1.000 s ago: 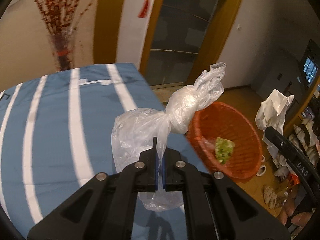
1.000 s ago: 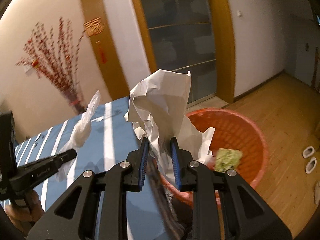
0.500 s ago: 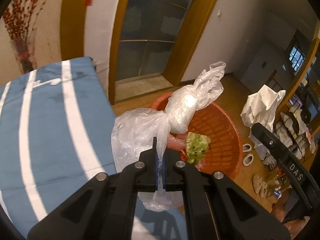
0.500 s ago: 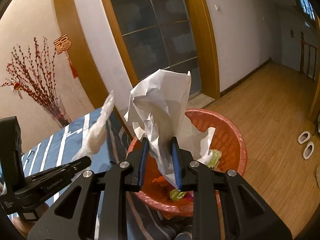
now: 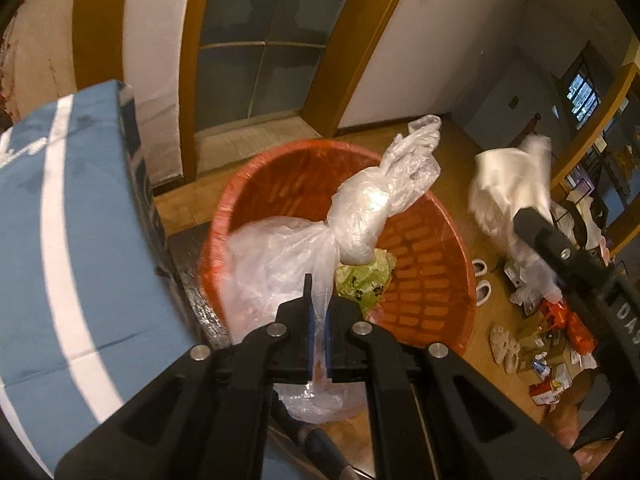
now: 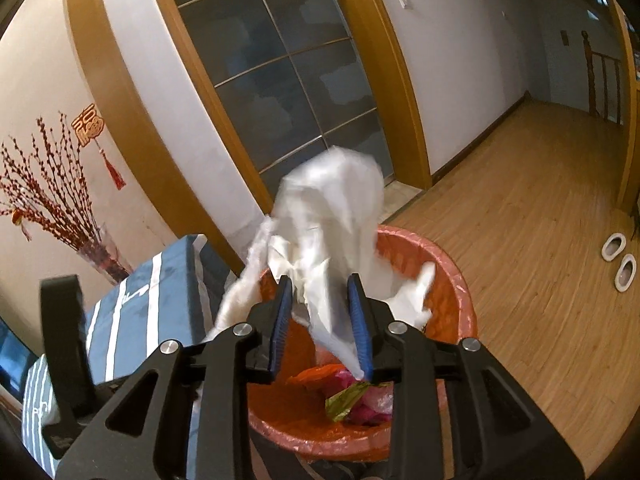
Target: Collect trash
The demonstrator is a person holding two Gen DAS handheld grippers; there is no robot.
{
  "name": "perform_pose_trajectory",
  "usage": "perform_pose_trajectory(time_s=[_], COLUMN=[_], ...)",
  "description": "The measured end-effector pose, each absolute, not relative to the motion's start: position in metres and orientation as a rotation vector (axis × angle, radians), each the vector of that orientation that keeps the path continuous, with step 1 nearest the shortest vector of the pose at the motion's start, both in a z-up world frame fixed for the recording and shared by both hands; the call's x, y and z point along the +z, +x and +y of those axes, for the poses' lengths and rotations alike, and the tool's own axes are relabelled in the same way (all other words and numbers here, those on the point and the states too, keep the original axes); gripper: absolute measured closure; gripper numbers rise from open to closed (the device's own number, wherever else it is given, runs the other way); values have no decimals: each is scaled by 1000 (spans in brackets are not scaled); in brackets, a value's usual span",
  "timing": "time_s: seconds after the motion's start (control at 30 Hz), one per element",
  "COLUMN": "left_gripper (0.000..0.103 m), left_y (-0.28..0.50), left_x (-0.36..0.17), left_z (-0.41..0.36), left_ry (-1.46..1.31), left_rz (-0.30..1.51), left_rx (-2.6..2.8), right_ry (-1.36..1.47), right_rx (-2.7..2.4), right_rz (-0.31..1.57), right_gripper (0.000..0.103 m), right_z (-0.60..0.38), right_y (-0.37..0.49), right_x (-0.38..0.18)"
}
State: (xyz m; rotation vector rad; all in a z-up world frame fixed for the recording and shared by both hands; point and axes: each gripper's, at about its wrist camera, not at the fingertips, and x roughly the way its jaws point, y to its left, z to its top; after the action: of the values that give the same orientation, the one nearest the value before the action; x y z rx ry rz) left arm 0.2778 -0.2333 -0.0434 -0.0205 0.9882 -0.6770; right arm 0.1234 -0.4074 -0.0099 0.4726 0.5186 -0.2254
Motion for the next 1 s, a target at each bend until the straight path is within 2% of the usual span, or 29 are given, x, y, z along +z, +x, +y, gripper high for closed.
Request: perform_pose_trajectory(time_s=[0.07, 0.2, 0.27, 0.33, 0.47, 0.57, 0.6, 0.63, 0.73, 0.83, 1.0], left_gripper=[94, 78, 74, 67, 59, 48, 44, 39, 28, 21, 15], left_y=[280, 282, 282, 280, 271, 256, 250, 241, 218, 192, 156], left_x=[-49, -56, -56, -53, -37, -20, -15, -9, 6, 15, 22], left_z=[-238, -235, -228, -219, -196, -175, -168, -158, -131, -107, -78], left_ry=[-15, -8, -13, -17, -12, 3, 8, 14, 17, 20, 0], left_rz=[1005, 1022, 1021, 1011, 962, 902, 881, 854, 788, 734, 691], left_rx=[-678, -656, -637, -617, -576, -543, -532, -513, -470, -423, -358], right_ry=[475, 481, 476, 460, 412, 386, 377, 367, 341, 316, 282], right_rx=[-223, -233, -241, -251, -249, -244, -249, -251, -251, -249, -243], right_rz=[519, 514, 507, 494, 469, 451, 444, 435, 429, 430, 434], right_gripper=[70, 61, 55, 42, 29, 17, 9, 6, 4, 4, 3], right_z=[-410, -412, -411, -406, -393, -381, -377, -372, -359, -345, -323], right_y=[123, 119, 116, 109, 94, 81, 74, 68, 55, 39, 14], right_x=[-12, -12, -10, -5, 6, 15, 18, 20, 24, 24, 21])
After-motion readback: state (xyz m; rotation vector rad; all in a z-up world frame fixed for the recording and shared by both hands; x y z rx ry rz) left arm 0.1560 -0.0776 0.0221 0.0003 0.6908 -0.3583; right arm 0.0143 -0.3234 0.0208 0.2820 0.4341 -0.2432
